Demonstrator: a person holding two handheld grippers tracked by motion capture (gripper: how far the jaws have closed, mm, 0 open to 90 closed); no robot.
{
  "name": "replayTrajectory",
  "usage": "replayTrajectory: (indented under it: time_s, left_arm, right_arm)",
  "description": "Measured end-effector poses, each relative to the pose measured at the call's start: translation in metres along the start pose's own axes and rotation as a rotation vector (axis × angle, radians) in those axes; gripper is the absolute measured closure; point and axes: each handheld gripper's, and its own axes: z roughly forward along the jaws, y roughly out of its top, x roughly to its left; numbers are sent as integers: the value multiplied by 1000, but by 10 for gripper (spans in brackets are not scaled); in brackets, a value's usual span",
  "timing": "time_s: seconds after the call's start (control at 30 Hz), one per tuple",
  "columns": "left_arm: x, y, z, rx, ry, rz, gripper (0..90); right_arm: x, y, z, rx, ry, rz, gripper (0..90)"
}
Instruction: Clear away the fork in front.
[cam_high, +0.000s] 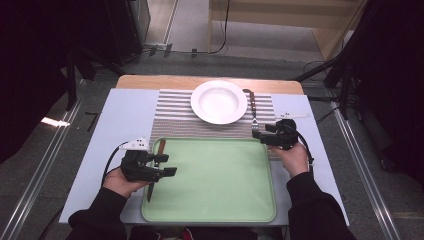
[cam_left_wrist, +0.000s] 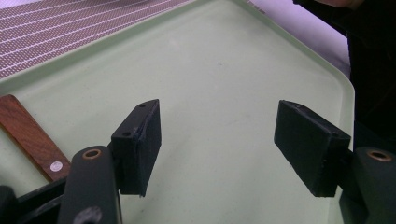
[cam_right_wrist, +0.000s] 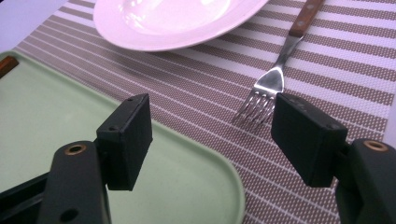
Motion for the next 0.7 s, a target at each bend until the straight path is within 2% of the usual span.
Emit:
replayTrajectory:
  time_s: [0.23, 0.43, 0.6, 0.7]
  left_arm:
    - [1, 0, 0, -6, -2, -6, 314]
    - [1, 0, 1, 0, 0, -3, 314]
    - [1, 0, 0, -6, 0, -2, 315]
    - [1, 1, 1, -6, -2, 1, 315]
  right_arm:
    - [-12, 12, 9, 11, -29, 42, 293]
    - [-17, 24, 18, 33, -59, 24, 311]
    - [-22, 31, 26, 37, -68, 44, 312]
    - [-23, 35, 30, 32, -88, 39, 312]
